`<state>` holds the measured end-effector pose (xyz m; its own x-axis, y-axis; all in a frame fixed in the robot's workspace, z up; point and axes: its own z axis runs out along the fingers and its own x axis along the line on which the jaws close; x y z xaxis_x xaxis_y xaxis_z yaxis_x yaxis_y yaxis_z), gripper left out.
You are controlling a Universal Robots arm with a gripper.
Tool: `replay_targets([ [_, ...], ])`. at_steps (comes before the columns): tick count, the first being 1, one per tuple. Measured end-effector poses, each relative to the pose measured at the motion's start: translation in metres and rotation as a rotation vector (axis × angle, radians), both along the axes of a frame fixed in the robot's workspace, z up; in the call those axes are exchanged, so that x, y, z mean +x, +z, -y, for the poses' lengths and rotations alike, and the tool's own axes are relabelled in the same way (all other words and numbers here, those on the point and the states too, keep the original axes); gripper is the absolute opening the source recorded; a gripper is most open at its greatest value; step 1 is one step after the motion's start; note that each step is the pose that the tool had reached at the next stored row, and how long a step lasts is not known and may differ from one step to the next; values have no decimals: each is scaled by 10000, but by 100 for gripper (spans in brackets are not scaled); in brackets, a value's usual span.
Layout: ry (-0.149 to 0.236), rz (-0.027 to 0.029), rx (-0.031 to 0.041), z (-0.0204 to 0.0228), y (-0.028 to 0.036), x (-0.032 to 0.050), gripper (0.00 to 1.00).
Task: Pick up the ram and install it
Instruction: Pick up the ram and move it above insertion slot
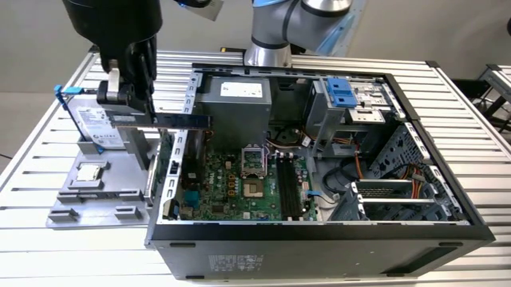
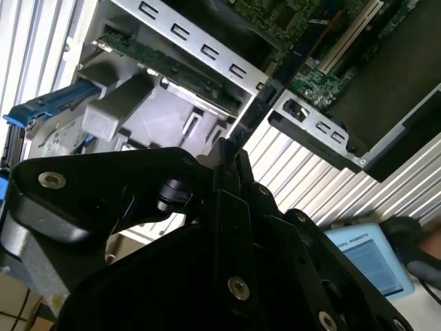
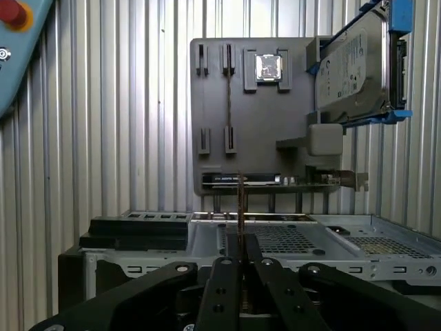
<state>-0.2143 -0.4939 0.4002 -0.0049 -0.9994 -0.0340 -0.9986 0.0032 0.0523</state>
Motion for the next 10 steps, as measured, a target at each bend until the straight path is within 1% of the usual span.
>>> replay_targets([
  [10, 0, -24, 0, 0, 0, 299, 0],
])
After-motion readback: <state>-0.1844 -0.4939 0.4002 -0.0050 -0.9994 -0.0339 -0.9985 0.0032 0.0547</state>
